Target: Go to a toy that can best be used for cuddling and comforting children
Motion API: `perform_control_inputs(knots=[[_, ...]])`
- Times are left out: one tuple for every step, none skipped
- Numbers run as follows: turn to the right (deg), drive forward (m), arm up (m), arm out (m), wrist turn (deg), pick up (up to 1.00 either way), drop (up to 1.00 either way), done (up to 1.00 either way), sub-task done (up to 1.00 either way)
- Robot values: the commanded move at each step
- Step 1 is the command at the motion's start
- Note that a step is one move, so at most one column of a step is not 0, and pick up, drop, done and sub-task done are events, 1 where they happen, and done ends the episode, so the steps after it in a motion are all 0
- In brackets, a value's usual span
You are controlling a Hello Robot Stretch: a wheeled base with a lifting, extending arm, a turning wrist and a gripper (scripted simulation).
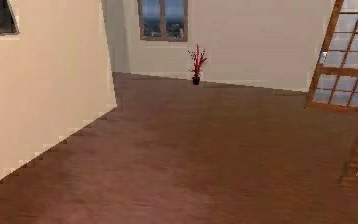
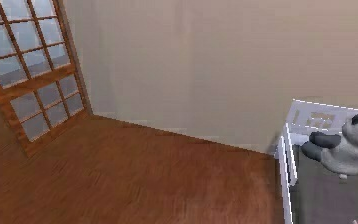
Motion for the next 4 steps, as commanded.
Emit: perform_control_inputs(knots=[[0.0, 0.05, 0.00, 0.00, 0.0, 0.00, 0.00, 0.00, 0.00], [45.0, 0.00, 0.00, 0.00, 0.0, 0.00, 0.00, 0.00, 0.00], [36.0, 0.00, 0.00, 0.00, 0.0, 0.00, 0.00, 0.00, 0.00], [0.0, 0.35, 0.00, 0.00, 0.0, 0.00, 0.00, 0.00, 0.00]])
